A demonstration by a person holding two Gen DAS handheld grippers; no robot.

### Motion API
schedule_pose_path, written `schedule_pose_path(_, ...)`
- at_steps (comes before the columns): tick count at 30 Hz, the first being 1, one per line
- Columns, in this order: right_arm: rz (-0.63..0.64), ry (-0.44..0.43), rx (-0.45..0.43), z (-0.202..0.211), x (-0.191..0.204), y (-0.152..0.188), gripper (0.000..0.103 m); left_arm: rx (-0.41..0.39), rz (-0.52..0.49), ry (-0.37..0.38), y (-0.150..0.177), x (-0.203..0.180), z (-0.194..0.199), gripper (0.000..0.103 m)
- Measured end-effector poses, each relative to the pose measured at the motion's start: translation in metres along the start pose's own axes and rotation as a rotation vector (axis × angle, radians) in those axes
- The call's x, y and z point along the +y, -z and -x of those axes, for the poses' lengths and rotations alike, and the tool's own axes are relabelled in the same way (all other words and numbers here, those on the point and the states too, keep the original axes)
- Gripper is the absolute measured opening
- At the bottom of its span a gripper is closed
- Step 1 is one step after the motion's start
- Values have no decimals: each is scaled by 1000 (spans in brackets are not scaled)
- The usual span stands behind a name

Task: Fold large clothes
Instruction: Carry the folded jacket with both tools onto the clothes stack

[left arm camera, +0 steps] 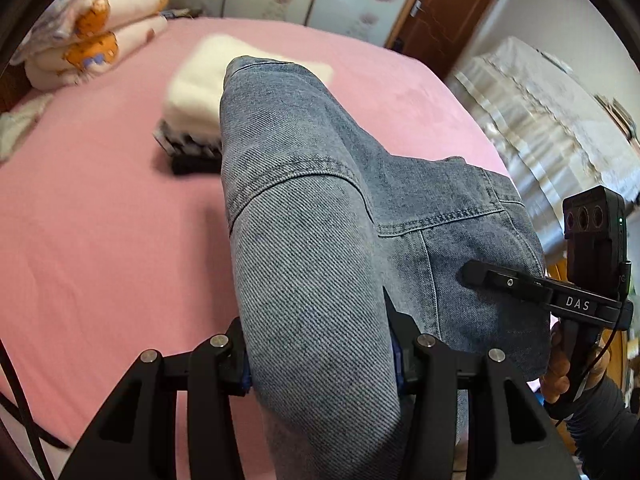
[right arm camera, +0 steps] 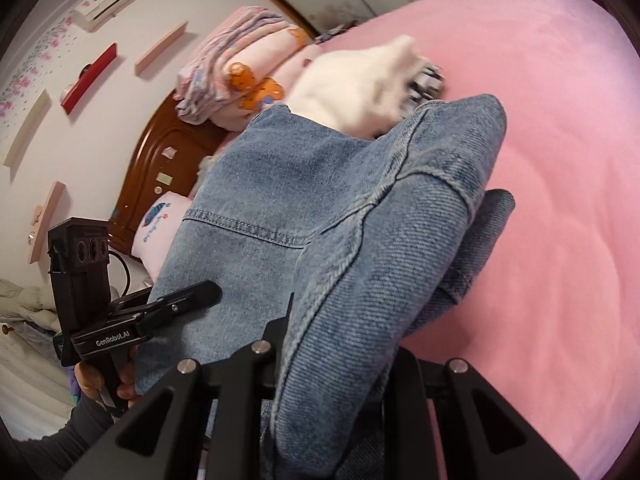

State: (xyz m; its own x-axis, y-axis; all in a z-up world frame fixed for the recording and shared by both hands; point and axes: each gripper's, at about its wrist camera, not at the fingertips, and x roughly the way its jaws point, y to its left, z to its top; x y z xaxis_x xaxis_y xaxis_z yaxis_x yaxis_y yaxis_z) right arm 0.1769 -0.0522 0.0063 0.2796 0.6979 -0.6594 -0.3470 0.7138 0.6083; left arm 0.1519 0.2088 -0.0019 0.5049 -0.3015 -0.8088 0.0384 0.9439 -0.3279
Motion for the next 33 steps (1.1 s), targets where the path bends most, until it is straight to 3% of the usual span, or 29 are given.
schedule_pose_path(5, 12, -28, -34, -24, 25, -69, 18, -55, 0, -8, -79, 45, 3, 47)
schedule_pose_path(9, 25, -27, -82, -50, 37, -145, 18, -101, -18, -2, -161, 76, -10, 47)
schedule_pose_path(15, 37, -11, -161, -94, 35, -243, 18, -131, -79, 11, -281, 111, -62, 47)
schedule_pose_path(19, 4, -18, -192, -134, 11, -296, 18, -114, -112, 3, -337, 138, -116, 48)
schedule_pose_path(22, -31, -10, -174, -172, -20, -317, 21, -65, -113, -50, -352, 163, -176, 54)
schedule_pose_path(24, -75, 67, -103, -208, -50, -320, 28, -29, -71, -103, -346, 181, -217, 72)
schedule_pose_path(25, -97, 107, -69, -220, -61, -319, 36, -62, -50, -107, -344, 188, -224, 77)
schedule_pose_path(26, -122, 123, -42, -232, -75, -317, 36, -86, -31, -99, -343, 194, -227, 83)
schedule_pose_path(28, -131, 69, -67, -233, -86, -312, 36, -104, 5, -25, -342, 206, -226, 83)
schedule_pose_path(29, -124, 58, -71, -230, -86, -311, 37, -103, 8, -24, -342, 207, -224, 85)
schedule_pose_path(33, -35, 122, -21, -208, -72, -305, 39, -108, -10, -98, -339, 204, -211, 86)
